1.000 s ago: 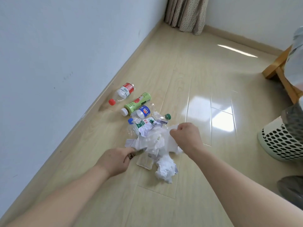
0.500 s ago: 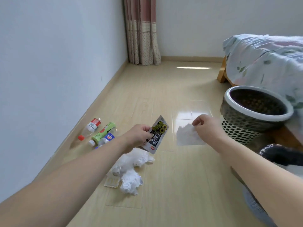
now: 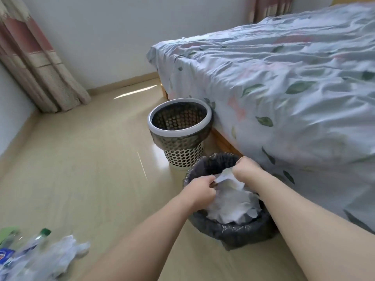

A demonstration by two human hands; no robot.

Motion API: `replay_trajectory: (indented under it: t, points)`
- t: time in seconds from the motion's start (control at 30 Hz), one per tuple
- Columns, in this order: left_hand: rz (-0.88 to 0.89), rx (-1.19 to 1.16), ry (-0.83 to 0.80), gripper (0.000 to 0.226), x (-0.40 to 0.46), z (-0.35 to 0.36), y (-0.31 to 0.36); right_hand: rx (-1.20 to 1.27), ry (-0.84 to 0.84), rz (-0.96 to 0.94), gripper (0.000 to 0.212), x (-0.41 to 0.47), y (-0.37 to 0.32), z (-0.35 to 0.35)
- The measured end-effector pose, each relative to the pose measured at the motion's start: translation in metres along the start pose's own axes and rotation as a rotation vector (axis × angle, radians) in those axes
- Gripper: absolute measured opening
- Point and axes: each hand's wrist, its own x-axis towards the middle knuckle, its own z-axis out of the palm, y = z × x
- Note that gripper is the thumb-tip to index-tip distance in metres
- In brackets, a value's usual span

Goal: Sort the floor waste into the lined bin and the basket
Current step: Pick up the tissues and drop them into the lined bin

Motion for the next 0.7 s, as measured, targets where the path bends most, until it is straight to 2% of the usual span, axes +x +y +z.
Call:
replay_trajectory:
  t: [0.07,0.13,0.27,0.4,0.53,0.7]
  points:
    - [-0.005,0.079,-0.024,0.021,0.006,0.008,0.01,0.028,0.076,-0.025,0.038,0.009,0.0,0.001]
    - [0.021,0.073,0.101,0.035,0.009,0.002,0.013,0.036,0.134,-0.096,0.05,0.012,-0.006,0.005]
    - [0.024,0.113,0.292,0.036,-0.004,-0.038,-0.005,-0.012,0.156,-0.25,0.046,0.002,-0.035,0.026]
    - [-0.099,0.106,0.383,0.039,-0.037,-0.086,-0.064,-0.038,0.078,-0.451,0.045,-0.027,-0.084,0.07]
    - [-0.266,0.11,0.412,0.044,-0.098,-0.13,-0.15,-0.079,-0.051,-0.638,0.054,-0.076,-0.146,0.146]
    - [-0.442,0.11,0.451,0.046,-0.201,-0.176,-0.263,-0.221,-0.275,-0.804,0.053,-0.149,-0.209,0.265]
